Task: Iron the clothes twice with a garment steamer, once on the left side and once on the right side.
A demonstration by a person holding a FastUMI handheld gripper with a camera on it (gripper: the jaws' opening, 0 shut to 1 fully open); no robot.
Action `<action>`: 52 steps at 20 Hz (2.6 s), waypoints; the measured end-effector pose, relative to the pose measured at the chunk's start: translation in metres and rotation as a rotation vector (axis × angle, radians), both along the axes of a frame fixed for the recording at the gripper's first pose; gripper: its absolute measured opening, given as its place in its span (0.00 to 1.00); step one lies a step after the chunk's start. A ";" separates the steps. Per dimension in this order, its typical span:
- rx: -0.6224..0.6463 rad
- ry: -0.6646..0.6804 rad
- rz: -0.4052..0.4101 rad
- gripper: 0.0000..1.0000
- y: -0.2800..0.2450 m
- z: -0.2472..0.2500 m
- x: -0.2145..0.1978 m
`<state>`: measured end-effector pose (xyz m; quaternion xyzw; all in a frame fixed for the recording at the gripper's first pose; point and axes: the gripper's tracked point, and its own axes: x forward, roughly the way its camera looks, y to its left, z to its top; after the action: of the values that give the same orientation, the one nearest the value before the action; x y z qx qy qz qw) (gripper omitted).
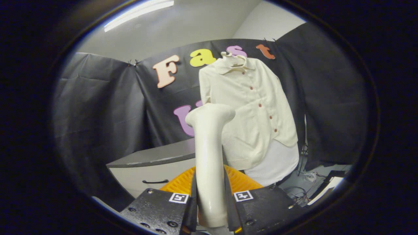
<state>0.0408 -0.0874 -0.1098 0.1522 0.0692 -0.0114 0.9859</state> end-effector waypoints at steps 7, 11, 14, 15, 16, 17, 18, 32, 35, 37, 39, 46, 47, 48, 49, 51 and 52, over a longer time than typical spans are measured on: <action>-0.040 -0.038 0.062 0.36 0.081 0.030 -0.036; 0.008 -0.059 0.083 0.36 0.101 0.050 -0.055; -0.026 -0.099 0.094 0.35 0.111 0.065 -0.076; -0.040 -0.097 0.097 0.35 0.113 0.067 -0.082; -0.045 -0.103 0.099 0.35 0.116 0.070 -0.087; -0.047 -0.112 0.104 0.35 0.119 0.074 -0.091; -0.047 -0.122 0.109 0.35 0.120 0.078 -0.095; -0.078 -0.104 0.110 0.36 0.121 0.072 -0.106; -0.079 -0.103 0.110 0.35 0.126 0.071 -0.108; -0.079 -0.100 0.110 0.35 0.127 0.069 -0.108; -0.077 -0.091 0.110 0.35 0.129 0.068 -0.106; -0.079 -0.081 0.103 0.35 0.128 0.064 -0.104; -0.081 -0.078 0.104 0.35 0.128 0.063 -0.104; -0.081 -0.075 0.104 0.35 0.128 0.062 -0.105; -0.083 -0.075 0.103 0.35 0.128 0.062 -0.105; -0.083 -0.075 0.100 0.35 0.127 0.062 -0.104; -0.079 -0.079 0.100 0.36 0.128 0.063 -0.104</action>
<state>-0.0637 0.0402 -0.0472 0.1097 0.0375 0.0411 0.9924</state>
